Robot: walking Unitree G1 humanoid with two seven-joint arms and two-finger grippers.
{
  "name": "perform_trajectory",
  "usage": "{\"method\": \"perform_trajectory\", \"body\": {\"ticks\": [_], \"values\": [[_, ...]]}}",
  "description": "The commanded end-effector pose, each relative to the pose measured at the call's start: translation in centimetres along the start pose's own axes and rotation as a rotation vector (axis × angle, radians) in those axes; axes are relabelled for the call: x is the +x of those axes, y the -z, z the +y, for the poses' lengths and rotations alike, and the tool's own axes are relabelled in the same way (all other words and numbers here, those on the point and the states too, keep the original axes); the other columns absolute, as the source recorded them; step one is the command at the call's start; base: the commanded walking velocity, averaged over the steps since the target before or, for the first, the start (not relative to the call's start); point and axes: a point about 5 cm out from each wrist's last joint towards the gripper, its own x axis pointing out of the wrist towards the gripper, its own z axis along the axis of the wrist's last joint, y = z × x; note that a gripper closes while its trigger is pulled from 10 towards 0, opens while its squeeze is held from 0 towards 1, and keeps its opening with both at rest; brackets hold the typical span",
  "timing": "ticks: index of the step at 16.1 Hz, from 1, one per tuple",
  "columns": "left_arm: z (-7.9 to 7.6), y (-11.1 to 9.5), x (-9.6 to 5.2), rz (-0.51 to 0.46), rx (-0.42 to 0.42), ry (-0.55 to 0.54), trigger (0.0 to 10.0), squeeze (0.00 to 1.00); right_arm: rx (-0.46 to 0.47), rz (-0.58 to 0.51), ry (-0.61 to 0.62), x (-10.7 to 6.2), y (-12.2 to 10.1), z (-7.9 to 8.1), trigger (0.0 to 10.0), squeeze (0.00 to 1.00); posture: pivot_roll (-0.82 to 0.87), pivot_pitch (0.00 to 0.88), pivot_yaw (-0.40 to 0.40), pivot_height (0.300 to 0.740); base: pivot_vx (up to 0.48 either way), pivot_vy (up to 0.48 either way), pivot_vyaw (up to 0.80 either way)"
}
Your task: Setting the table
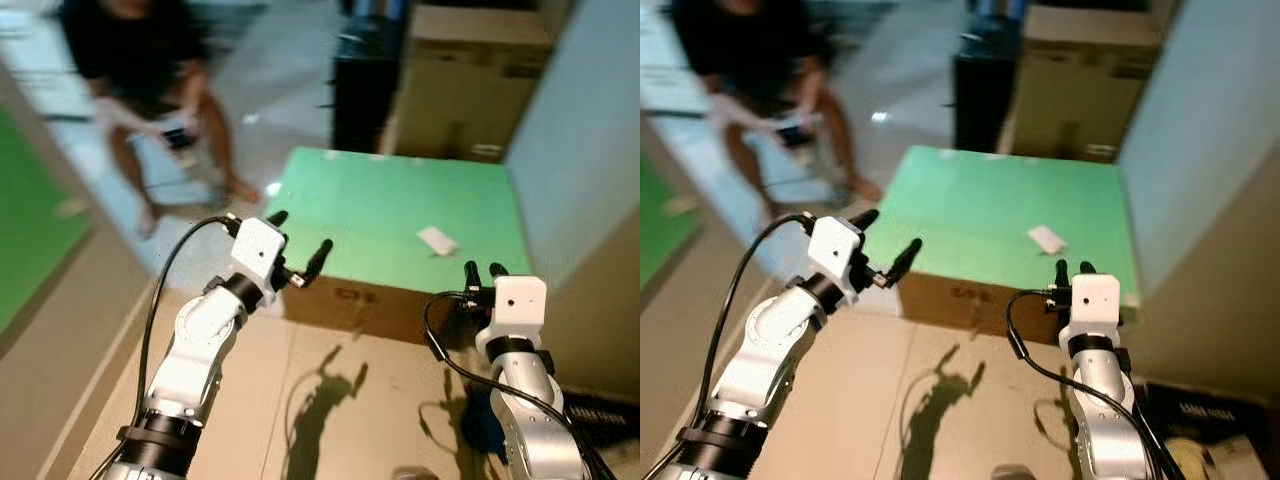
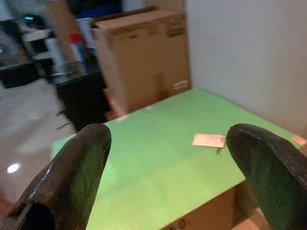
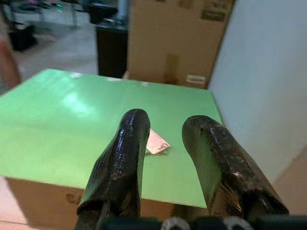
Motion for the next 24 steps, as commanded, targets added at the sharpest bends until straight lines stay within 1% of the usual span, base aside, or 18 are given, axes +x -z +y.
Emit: {"method": "perform_trajectory", "body": {"ticks": [1, 3, 11, 12, 14, 16, 17, 21, 24], "values": [[0.16, -0.53, 0.00, -0.022, 0.013, 0.015, 10.0, 0.00, -0.008, -0.018, -0.021, 0.35, -0.36, 0.34, 10.0, 0.00, -0.21, 0.053, 0.064, 0.740, 0.480, 0.000, 0.00], [-0.16, -0.51, 0.07, -0.024, 0.018, 0.038, 10.0, 0.00, -0.011, -0.021, -0.026, 0.50, -0.35, 0.37, 10.0, 0.00, -0.21, 0.048, 0.063, 0.740, 0.480, 0.000, 0.00], [-0.58, -0.90, 0.47, -0.035, 0.031, 0.076, 10.0, 0.00, -0.012, -0.026, -0.025, 0.85, -0.46, 0.32, 10.0, 0.00, -0.21, 0.056, 0.067, 0.740, 0.444, 0.000, 0.00], [-0.70, -0.91, 0.48, -0.036, 0.036, 0.086, 10.0, 0.00, -0.012, -0.026, -0.026, 0.86, -0.44, 0.36, 10.0, 0.00, -0.21, 0.056, 0.067, 0.740, 0.319, -0.352, 0.00], [-0.71, -0.86, 0.40, -0.034, 0.043, 0.087, 10.0, 0.00, -0.011, -0.024, -0.028, 0.85, -0.43, 0.43, 10.0, 0.00, -0.21, 0.057, 0.068, 0.740, 0.000, -0.452, 0.00], [-0.55, -0.84, 0.39, -0.032, 0.028, 0.082, 10.0, 0.00, -0.011, -0.019, -0.029, 0.85, -0.32, 0.45, 10.0, 0.00, -0.21, 0.057, 0.068, 0.740, 0.000, 0.000, 0.00], [-0.65, -0.88, 0.40, -0.034, 0.052, 0.097, 10.0, 0.00, -0.011, -0.018, -0.029, 0.87, -0.27, 0.46, 10.0, 0.00, -0.21, 0.057, 0.068, 0.740, 0.000, 0.000, 0.00], [-0.79, -0.97, 0.36, -0.044, 0.058, 0.106, 10.0, 0.00, -0.009, -0.017, -0.029, 0.84, -0.19, 0.46, 10.0, 0.00, -0.21, 0.049, 0.070, 0.740, 0.000, -0.480, 0.00], [-0.62, -0.97, 0.48, -0.040, 0.070, 0.109, 10.0, 0.00, -0.010, -0.017, -0.030, 0.86, -0.16, 0.45, 10.0, 0.00, -0.21, 0.049, 0.070, 0.740, 0.000, -0.480, 0.00]]}}
